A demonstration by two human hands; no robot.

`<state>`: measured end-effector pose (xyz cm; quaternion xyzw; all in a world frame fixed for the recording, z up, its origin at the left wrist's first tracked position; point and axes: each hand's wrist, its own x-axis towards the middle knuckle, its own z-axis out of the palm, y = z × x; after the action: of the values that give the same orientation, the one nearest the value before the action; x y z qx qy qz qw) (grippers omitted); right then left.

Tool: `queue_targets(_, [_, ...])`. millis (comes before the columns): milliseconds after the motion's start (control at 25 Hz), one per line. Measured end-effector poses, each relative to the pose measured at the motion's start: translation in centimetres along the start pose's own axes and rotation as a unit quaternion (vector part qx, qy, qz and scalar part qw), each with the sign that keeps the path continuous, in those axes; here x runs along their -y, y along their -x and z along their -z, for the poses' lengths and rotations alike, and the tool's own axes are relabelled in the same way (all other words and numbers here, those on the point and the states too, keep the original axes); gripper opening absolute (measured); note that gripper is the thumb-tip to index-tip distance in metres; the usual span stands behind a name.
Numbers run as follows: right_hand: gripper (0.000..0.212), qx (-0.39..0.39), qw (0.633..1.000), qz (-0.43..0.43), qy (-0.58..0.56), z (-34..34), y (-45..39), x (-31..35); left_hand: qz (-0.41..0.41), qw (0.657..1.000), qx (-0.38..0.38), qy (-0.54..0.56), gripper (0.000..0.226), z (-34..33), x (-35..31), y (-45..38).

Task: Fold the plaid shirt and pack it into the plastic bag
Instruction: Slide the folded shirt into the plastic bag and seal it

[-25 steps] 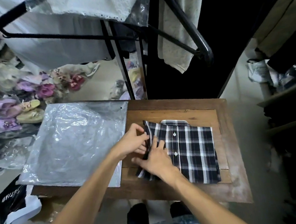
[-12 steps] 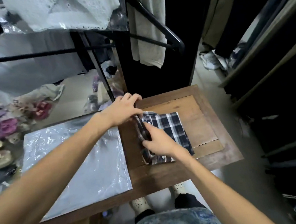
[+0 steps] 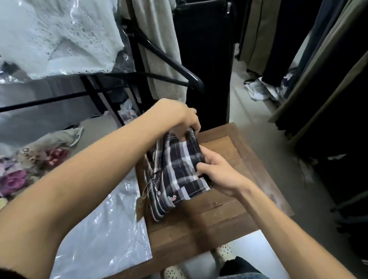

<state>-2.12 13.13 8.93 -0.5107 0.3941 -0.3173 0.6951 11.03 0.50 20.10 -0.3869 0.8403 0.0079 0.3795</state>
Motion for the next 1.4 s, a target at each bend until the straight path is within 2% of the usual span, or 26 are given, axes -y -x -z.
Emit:
queue_targets(120, [0.063, -0.013, 0.998, -0.036, 0.045, 5.6, 1.5, -2.0, -0.012, 0.998, 0.024, -0.048, 0.064, 1.3, -5.1, -6.2])
queue_targets(240, [0.056, -0.038, 0.991, -0.09, 0.088, 10.1, 2.3, -4.5, -0.021, 0.999, 0.022, -0.04, 0.06, 0.4, -9.0, -11.8])
queue_targets(320, [0.048, -0.067, 0.978, -0.117, 0.16, 12.9, 2.5, -6.3, -0.016, 1.0, 0.003, -0.008, 0.054, -1.0, -10.7, -14.7])
queue_targets(440, [0.082, -0.08, 0.928, -0.171, 0.321, 16.1, 2.3, -9.1, 0.018, 0.998, -0.044, 0.047, 0.053, -4.0, -12.7, -17.1])
queue_targets(520, [0.081, -0.11, 0.903, -0.195, 0.367, 17.0, 2.2, -10.7, 0.04, 0.99, -0.088, 0.107, 0.065, -6.8, -14.0, -17.3])
queue_targets(640, [0.069, -0.173, 0.887, -0.182, 0.387, 16.7, 1.6, -11.9, 0.127, 0.954, -0.175, 0.206, 0.086, -10.6, -15.7, -15.7])
queue_targets(760, [0.077, -0.187, 0.882, -0.154, 0.405, 16.3, 0.6, -12.3, 0.256, 0.893, -0.232, 0.289, 0.066, -13.9, -15.7, -13.3])
queue_targets(840, [0.072, -0.173, 0.871, -0.165, 0.429, 16.6, 0.3, -12.5, 0.344, 0.847, -0.232, 0.331, 0.051, -16.1, -14.4, -12.0])
queue_targets(920, [0.072, -0.168, 0.813, -0.179, 0.528, 16.5, 0.3, -12.0, 0.397, 0.817, -0.187, 0.373, 0.044, -18.5, -12.3, -11.1])
queue_targets(1000, [0.077, -0.188, 0.738, -0.132, 0.635, 15.6, 0.1, -11.4, 0.386, 0.809, -0.143, 0.419, 0.039, -20.3, -10.8, -10.7])
queue_targets(1040, [0.078, -0.183, 0.726, -0.07, 0.659, 14.8, -0.2, -11.2, 0.368, 0.811, -0.141, 0.433, 0.038, -20.9, -10.3, -10.6])
queue_targets(1120, [0.072, -0.125, 0.741, 0.042, 0.659, 12.7, -1.1, -11.4, 0.333, 0.806, -0.156, 0.463, 0.037, -21.8, -9.5, -10.3])
queue_targets(1160, [0.069, -0.089, 0.749, 0.065, 0.653, 11.8, -1.7, -11.9, 0.317, 0.798, -0.168, 0.484, 0.036, -22.0, -9.2, -10.1])
queue_targets(1280, [0.072, 0.0, 0.747, 0.057, 0.662, 8.9, -3.2, -14.0, 0.304, 0.77, -0.213, 0.519, 0.036, -23.4, -8.7, -8.1])
queue_targets(1400, [0.071, 0.058, 0.723, 0.091, 0.682, 6.1, -4.4, -14.8, 0.404, 0.726, -0.236, 0.505, 0.03, -25.9, -8.6, -4.5])
